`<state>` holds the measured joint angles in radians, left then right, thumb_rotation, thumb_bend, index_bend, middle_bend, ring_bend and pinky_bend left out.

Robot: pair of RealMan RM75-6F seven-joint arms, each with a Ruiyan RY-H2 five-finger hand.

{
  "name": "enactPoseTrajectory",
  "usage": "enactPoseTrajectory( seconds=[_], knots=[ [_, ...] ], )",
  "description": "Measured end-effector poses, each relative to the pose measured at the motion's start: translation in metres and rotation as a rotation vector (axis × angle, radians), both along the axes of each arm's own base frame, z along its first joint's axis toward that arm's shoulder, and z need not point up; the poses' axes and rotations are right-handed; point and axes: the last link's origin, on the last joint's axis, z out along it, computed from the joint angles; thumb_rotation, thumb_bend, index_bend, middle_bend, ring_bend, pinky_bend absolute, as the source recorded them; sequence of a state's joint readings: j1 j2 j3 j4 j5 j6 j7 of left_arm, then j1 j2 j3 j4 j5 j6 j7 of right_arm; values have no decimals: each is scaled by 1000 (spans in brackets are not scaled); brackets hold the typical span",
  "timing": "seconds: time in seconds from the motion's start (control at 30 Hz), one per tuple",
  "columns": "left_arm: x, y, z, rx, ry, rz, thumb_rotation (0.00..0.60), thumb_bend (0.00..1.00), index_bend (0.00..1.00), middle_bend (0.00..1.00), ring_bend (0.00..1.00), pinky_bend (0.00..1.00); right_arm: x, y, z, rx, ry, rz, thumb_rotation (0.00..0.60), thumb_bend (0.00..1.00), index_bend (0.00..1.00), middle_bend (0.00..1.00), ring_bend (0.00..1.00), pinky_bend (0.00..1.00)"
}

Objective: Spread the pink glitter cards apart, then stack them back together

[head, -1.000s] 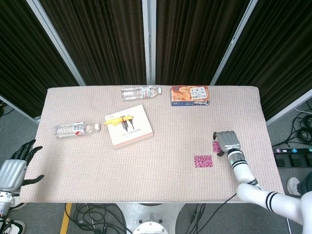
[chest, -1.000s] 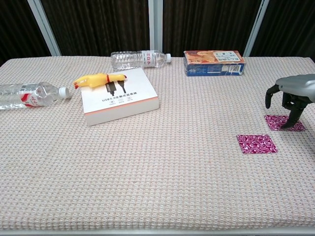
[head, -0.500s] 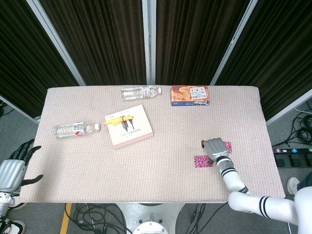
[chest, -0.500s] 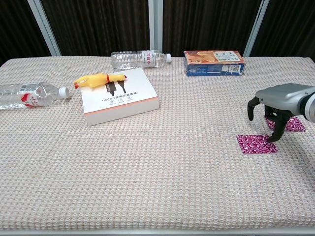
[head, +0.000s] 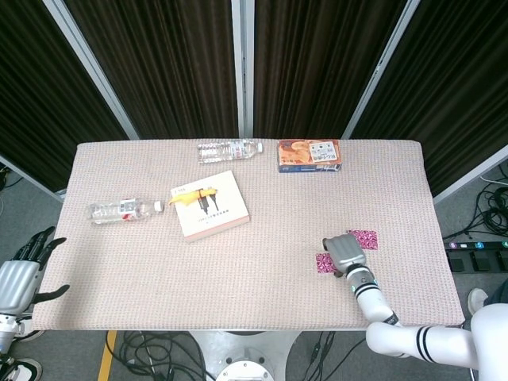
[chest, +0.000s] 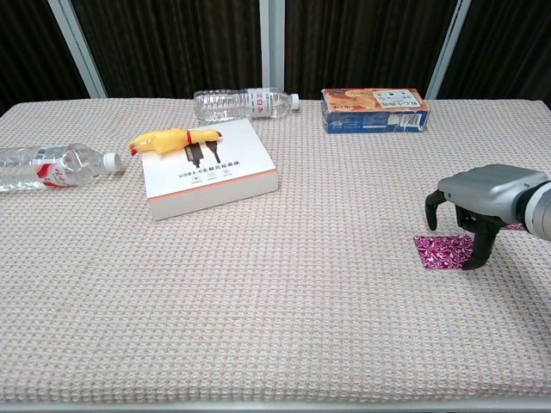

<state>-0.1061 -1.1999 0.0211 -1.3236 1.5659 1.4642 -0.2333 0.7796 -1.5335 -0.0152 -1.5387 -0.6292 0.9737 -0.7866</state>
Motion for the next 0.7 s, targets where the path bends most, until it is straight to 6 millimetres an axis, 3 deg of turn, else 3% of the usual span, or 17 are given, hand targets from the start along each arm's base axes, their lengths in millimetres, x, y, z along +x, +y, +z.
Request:
enactPoseTrajectory(
  seconds=[0.47,0.7],
  knots=[
    [-4,1,2,17,15,1,600,0,208,143,88,232,-1,0,-10,6,14,-6,600,0,359,931,961,963],
    [-4,1,3,16,14,-2,600,0,208,143,88,232,0,0,-13,2,9,-2,600,0,420,933,960,964]
  ],
)
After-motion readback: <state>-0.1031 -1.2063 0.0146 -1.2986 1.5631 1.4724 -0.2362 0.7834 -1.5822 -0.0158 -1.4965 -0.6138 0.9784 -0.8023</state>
